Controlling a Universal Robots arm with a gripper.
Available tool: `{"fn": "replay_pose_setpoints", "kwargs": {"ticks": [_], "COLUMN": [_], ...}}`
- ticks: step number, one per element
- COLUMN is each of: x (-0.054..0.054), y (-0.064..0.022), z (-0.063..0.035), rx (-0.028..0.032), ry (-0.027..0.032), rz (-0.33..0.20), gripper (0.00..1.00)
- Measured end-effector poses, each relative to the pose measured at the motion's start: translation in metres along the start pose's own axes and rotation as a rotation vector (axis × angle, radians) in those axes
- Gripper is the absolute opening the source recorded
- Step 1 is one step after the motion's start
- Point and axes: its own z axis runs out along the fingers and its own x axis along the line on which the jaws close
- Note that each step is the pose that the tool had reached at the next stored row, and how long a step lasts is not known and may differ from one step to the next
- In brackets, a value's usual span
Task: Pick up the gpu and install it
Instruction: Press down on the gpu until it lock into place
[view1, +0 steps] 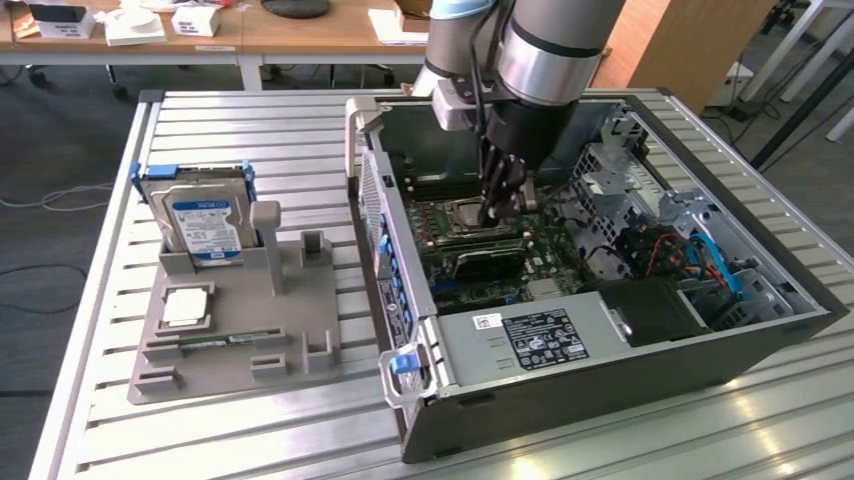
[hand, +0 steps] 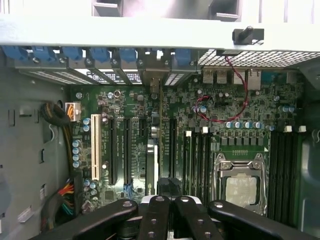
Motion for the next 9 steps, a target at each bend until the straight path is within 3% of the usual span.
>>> {"fn": "replay_pose_setpoints", "kwargs": {"ticks": [4,9], "x": [-0.0003,-0.0003], "y": [-0.0003,-0.0004], "z": [-0.0069,-0.008], "rx": [-0.0002,-0.0002], "ry": [-0.0001,-0.0002], "rz": [0.0,0.0], "gripper": [0.11,0.11]}}
